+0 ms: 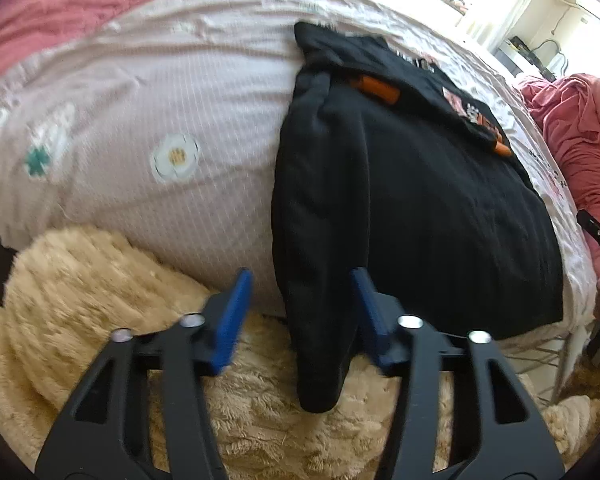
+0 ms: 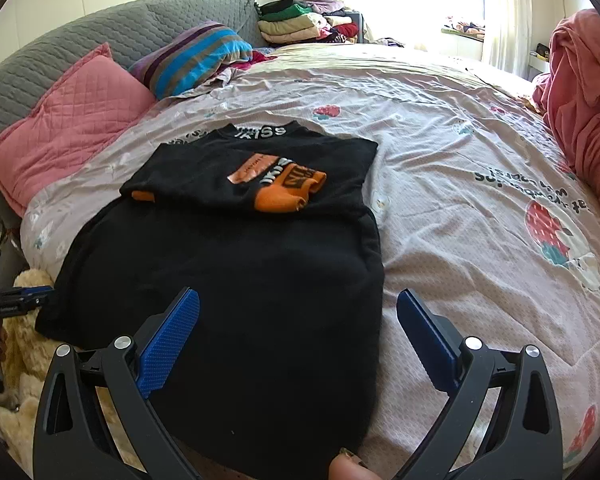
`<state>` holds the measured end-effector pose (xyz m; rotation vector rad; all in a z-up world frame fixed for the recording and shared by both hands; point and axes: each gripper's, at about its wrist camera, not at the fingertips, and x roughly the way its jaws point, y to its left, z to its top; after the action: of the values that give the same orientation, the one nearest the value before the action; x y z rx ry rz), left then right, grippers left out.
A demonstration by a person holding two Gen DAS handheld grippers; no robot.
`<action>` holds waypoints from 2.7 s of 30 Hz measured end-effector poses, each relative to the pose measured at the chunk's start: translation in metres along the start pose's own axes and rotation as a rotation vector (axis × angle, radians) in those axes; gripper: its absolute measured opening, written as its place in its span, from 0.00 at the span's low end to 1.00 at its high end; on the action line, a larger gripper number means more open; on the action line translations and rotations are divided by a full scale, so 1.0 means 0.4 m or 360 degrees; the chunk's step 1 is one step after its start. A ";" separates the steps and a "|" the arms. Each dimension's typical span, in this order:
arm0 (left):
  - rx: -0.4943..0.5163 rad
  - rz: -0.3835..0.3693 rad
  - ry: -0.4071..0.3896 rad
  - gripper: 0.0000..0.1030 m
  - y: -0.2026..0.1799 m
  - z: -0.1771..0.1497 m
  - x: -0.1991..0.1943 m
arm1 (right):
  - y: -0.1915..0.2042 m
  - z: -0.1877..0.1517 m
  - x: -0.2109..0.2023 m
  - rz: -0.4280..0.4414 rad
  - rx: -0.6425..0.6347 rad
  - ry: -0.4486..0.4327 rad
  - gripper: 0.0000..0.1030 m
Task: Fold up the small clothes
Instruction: 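Grasp the hem with the left tool while the right tool grasps the hem, then lift the hem with both tools and fold it toward the collar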
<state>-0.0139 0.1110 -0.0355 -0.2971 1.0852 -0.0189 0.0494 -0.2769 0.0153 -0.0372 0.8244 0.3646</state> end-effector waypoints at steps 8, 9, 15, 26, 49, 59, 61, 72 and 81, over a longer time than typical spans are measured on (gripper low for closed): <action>0.0039 0.0000 0.0094 0.32 -0.003 0.000 0.042 | -0.019 -0.059 -0.014 -0.0030 -0.0054 0.0117 0.96; 0.0041 -0.0002 0.0091 0.31 -0.003 0.001 0.044 | -0.023 -0.072 -0.019 -0.0009 -0.0050 0.0143 0.96; -0.0009 -0.0114 0.0056 0.06 0.020 0.013 0.039 | -0.027 -0.133 -0.029 0.0055 -0.0053 0.0261 0.95; -0.0047 -0.0188 -0.0041 0.03 0.050 0.016 -0.031 | -0.054 -0.205 0.029 0.0113 0.0007 0.0502 0.47; 0.0177 -0.0007 0.0153 0.06 -0.015 -0.016 0.041 | -0.093 -0.047 -0.122 0.0438 0.0104 0.0000 0.06; 0.0041 -0.0212 -0.0094 0.03 0.016 0.052 -0.081 | -0.115 -0.019 -0.144 0.0431 0.0139 -0.0117 0.06; 0.0010 -0.0256 -0.0157 0.03 0.023 0.076 -0.118 | -0.119 -0.010 -0.148 0.0418 0.0144 -0.0142 0.06; 0.0022 -0.0299 -0.0333 0.03 -0.021 0.188 -0.201 | -0.150 0.058 -0.175 0.0379 0.0209 -0.0302 0.06; 0.0020 -0.0288 -0.0445 0.03 -0.037 0.255 -0.241 | -0.157 0.110 -0.171 0.0352 0.0209 -0.0376 0.06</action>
<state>0.0318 0.1356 0.0958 -0.3740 0.7783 -0.1416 0.0592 -0.3488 0.0879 0.2176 0.6175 0.5120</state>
